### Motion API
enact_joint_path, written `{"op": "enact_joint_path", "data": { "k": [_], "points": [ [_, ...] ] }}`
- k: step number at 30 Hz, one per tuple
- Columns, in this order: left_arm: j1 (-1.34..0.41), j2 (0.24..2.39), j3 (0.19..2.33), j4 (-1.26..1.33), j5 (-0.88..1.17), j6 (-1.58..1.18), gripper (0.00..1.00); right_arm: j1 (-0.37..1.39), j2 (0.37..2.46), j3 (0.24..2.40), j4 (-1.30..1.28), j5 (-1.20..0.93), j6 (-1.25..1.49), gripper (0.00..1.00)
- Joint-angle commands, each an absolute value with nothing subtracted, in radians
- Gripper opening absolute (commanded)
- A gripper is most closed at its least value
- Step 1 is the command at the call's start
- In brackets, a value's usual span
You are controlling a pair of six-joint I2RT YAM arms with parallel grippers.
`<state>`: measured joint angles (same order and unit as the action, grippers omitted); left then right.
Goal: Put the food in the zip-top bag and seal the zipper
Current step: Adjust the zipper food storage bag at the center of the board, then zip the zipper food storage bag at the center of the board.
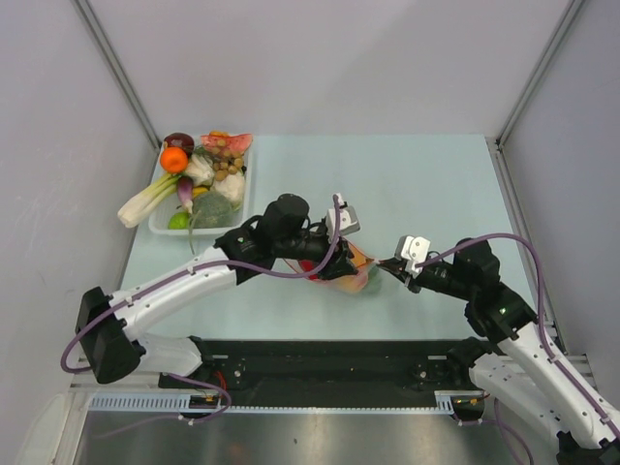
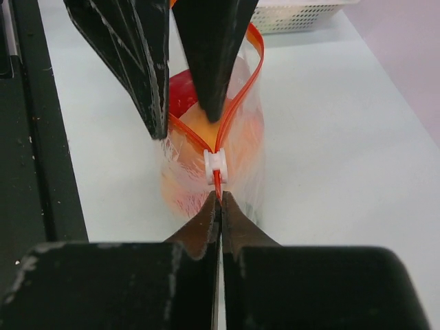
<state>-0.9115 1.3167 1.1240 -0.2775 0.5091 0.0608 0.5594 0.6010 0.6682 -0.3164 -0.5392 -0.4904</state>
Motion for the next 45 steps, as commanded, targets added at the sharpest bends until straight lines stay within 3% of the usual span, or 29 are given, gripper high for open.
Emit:
{"op": "enact_joint_path", "data": {
  "k": [1,6,7,10,15,29,36,45],
  "points": [
    [-0.903,1.218,1.178,-0.23,0.483,0.181,0.48,0.565,0.591,0.701,-0.269,-0.531,-0.466,0.0],
    [-0.923,1.25,1.247,-0.238,0.428,0.29,0.54,0.568,0.612,0.712,-0.244,-0.505,-0.413,0.0],
    [-0.926,1.259,1.265,-0.239,0.443,0.299,0.63,0.566,0.615,0.713,-0.239,-0.499,-0.402,0.0],
    [-0.954,1.285,1.29,-0.253,0.463,0.357,0.72,0.568,0.615,0.716,-0.233,-0.485,-0.37,0.0],
    [-0.989,1.337,1.321,-0.279,0.492,0.431,0.71,0.566,0.609,0.715,-0.232,-0.463,-0.341,0.0],
    [-1.006,1.447,1.407,-0.376,0.499,0.482,0.42,0.566,0.609,0.719,-0.222,-0.422,-0.302,0.0],
    [-0.996,1.433,1.385,-0.38,0.482,0.479,0.12,0.568,0.598,0.724,-0.233,-0.41,-0.295,0.0],
    [-0.881,1.358,1.277,-0.433,0.468,0.495,0.08,0.565,0.566,0.723,-0.253,-0.353,-0.264,0.0]
  ]
}}
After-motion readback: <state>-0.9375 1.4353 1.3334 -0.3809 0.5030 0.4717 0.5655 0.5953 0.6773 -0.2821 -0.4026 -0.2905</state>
